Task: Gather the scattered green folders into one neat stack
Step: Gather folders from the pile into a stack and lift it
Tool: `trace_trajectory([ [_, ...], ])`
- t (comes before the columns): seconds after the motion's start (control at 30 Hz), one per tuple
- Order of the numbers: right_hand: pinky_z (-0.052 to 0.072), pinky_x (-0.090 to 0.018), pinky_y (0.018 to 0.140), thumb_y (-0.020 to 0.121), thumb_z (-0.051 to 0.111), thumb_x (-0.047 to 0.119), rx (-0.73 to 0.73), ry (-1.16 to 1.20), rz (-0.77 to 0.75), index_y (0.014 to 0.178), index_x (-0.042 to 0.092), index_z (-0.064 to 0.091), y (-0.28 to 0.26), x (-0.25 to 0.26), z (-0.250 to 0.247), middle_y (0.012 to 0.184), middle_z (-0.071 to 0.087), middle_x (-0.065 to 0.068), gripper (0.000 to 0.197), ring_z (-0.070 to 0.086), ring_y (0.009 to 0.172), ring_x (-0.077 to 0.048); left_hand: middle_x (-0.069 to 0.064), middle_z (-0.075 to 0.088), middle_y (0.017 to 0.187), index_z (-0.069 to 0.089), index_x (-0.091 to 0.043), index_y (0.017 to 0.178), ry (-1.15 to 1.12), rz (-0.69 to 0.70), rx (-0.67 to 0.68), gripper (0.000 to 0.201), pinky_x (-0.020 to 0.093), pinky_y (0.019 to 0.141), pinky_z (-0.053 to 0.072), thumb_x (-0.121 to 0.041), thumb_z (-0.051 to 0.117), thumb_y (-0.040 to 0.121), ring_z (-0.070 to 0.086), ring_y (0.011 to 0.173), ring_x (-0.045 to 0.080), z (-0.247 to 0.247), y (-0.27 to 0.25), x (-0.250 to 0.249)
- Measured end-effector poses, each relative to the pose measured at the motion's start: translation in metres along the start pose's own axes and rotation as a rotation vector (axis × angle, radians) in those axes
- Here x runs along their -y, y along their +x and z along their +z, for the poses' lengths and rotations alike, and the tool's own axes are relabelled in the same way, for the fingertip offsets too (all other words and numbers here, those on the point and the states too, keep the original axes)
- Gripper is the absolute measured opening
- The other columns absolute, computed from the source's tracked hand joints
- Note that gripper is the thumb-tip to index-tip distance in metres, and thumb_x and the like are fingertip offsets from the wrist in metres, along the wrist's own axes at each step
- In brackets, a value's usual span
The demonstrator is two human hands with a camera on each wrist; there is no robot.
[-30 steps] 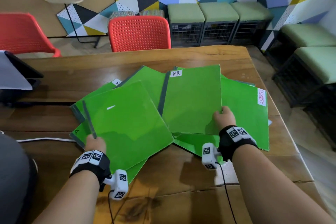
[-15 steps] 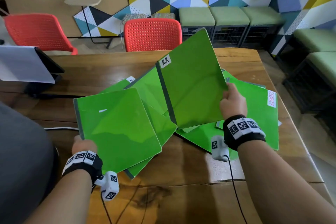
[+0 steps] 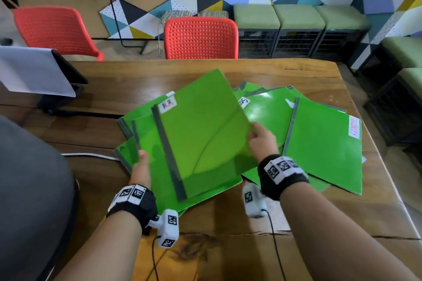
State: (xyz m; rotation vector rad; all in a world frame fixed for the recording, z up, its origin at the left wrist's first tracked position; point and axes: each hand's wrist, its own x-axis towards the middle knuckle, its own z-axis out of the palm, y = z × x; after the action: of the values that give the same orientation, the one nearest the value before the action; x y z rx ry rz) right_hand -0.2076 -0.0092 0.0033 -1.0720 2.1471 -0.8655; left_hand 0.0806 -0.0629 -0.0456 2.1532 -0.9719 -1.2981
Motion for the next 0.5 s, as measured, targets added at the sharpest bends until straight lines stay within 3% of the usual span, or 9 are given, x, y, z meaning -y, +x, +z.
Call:
trace_trajectory([
  [0.07, 0.052, -0.025, 0.062, 0.097, 0.041, 0.004, 0.106, 0.006, 0.058, 0.138, 0.014, 0.045, -0.006, -0.014, 0.027, 0.102, 0.059, -0.005, 0.042, 0.057, 0.070, -0.012, 0.017, 0.049, 0.139, 0.041, -0.009, 0.141, 0.036, 0.002, 0.017, 0.085, 0.044, 0.108, 0.036, -0.072, 0.040, 0.083, 0.048, 0.126, 0.036, 0.007, 0.003, 0.010],
  [0.1, 0.054, -0.027, 0.067, 0.098, 0.042, 0.006, 0.150, -0.010, 0.065, 0.138, 0.012, 0.045, -0.007, -0.018, 0.038, 0.104, 0.058, -0.006, 0.041, 0.058, 0.077, -0.015, 0.016, 0.059, 0.123, 0.049, -0.010, 0.134, 0.057, 0.016, -0.008, 0.074, 0.043, 0.101, 0.042, -0.065, 0.050, 0.084, 0.056, 0.113, 0.035, 0.008, 0.004, 0.014],
  [0.17, 0.053, -0.038, 0.090, 0.098, 0.045, 0.011, 0.216, -0.060, 0.055, 0.138, 0.011, 0.045, -0.006, -0.022, 0.056, 0.122, 0.053, -0.012, 0.040, 0.056, 0.106, -0.024, 0.014, 0.060, 0.095, 0.055, -0.007, 0.123, 0.101, 0.014, -0.094, 0.050, 0.040, 0.086, 0.049, -0.045, 0.054, 0.090, 0.060, 0.093, 0.035, 0.008, 0.008, 0.022],
  [0.2, 0.046, -0.044, 0.102, 0.097, 0.046, 0.014, 0.238, -0.093, 0.045, 0.138, 0.012, 0.045, -0.005, -0.021, 0.063, 0.132, 0.047, -0.014, 0.041, 0.048, 0.120, -0.028, 0.016, 0.059, 0.096, 0.055, -0.004, 0.123, 0.123, -0.010, -0.134, 0.047, 0.040, 0.084, 0.050, -0.039, 0.052, 0.092, 0.060, 0.093, 0.037, 0.007, 0.006, 0.023],
  [0.27, 0.038, -0.049, 0.108, 0.097, 0.047, 0.018, 0.284, -0.149, 0.020, 0.139, 0.014, 0.044, -0.001, -0.020, 0.074, 0.140, 0.041, -0.013, 0.042, 0.040, 0.129, -0.031, 0.023, 0.056, 0.113, 0.051, 0.000, 0.126, 0.171, -0.075, -0.184, 0.048, 0.037, 0.082, 0.047, -0.036, 0.048, 0.094, 0.058, 0.100, 0.040, 0.005, 0.004, 0.024],
  [0.33, 0.047, -0.045, 0.101, 0.097, 0.048, 0.019, 0.317, -0.181, -0.002, 0.138, 0.014, 0.043, 0.003, -0.017, 0.083, 0.136, 0.045, -0.014, 0.042, 0.049, 0.120, -0.029, 0.027, 0.048, 0.129, 0.048, 0.001, 0.128, 0.214, -0.118, -0.204, 0.049, 0.036, 0.079, 0.040, -0.035, 0.044, 0.096, 0.053, 0.107, 0.041, 0.003, 0.002, 0.027],
  [0.43, 0.055, -0.036, 0.087, 0.097, 0.048, 0.017, 0.333, -0.208, 0.002, 0.138, 0.013, 0.040, 0.007, -0.015, 0.093, 0.123, 0.052, -0.014, 0.042, 0.058, 0.099, -0.023, 0.027, 0.056, 0.123, 0.051, 0.000, 0.124, 0.174, -0.108, -0.216, 0.044, 0.039, 0.087, 0.047, -0.033, 0.047, 0.094, 0.057, 0.105, 0.043, 0.002, 0.006, 0.037],
  [0.5, 0.053, -0.027, 0.067, 0.096, 0.050, 0.013, 0.330, -0.152, 0.028, 0.137, 0.012, 0.038, 0.007, -0.018, 0.097, 0.098, 0.057, -0.008, 0.043, 0.054, 0.077, -0.015, 0.027, 0.054, 0.124, 0.051, -0.001, 0.124, 0.128, -0.096, -0.256, 0.042, 0.042, 0.089, 0.047, -0.030, 0.051, 0.093, 0.058, 0.104, 0.044, 0.001, 0.006, 0.036],
])
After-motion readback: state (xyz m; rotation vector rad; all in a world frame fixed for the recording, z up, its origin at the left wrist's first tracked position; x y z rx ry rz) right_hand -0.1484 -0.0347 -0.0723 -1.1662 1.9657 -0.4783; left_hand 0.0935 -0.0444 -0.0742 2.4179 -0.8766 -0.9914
